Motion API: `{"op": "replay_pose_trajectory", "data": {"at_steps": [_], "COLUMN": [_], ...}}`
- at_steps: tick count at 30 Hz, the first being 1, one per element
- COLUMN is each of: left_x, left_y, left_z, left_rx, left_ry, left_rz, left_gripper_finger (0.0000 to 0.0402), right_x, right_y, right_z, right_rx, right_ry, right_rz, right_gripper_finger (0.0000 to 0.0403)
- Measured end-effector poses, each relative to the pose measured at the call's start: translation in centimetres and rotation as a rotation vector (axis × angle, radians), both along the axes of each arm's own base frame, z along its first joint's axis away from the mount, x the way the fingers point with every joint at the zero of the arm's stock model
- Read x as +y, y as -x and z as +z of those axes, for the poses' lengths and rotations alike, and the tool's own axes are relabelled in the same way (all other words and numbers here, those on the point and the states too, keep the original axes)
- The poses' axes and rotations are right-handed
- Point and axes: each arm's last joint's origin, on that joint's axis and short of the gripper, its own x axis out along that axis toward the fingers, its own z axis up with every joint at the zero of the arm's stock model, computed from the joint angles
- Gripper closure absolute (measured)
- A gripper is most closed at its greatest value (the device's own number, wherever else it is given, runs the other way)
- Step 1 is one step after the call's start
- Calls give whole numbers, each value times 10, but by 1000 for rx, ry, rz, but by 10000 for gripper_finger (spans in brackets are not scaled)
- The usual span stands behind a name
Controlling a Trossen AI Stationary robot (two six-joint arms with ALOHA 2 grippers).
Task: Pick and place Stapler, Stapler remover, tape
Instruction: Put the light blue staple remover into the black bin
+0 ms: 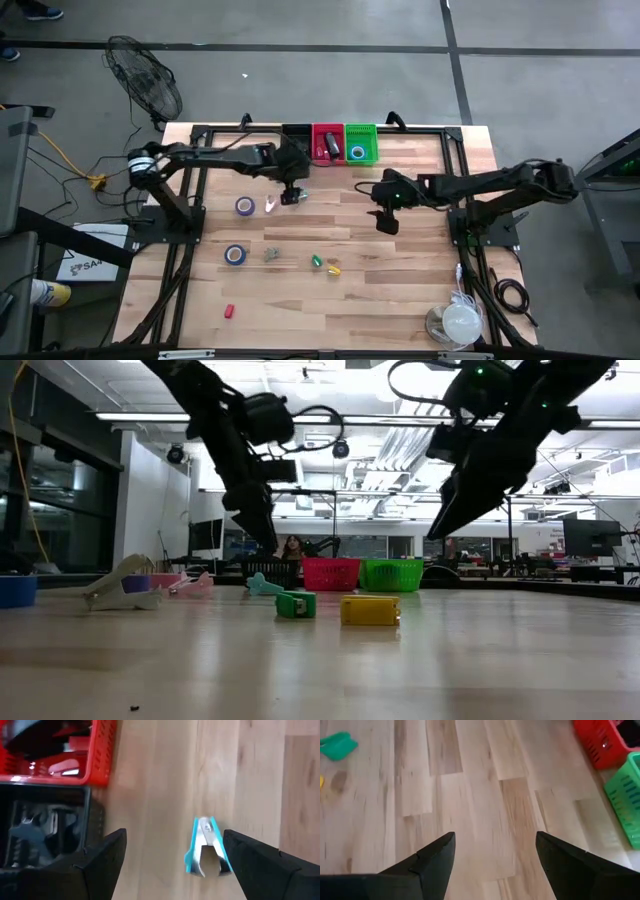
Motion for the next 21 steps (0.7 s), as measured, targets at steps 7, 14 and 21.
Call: {"op": "replay_pose_trajectory", "data": {"at_steps": [7,14,21], "left_x": [-1,-2,-2], "left_y": [-16,-19,-21], "left_z": [-9,-22,-23], "left_rx": [94,167,147], "left_ry": [37,64,88], "left_rz": [-48,-54,-59], "left_gripper_finger": [75,75,75], "right_x": [0,0,0], "right_y": [1,1,0], "right_z": [0,0,0], "right_rx": [-4,-4,-13], "right_ry": [7,5,2], "right_rz": [0,4,-1], "right_gripper_finger": [134,135,134]}}
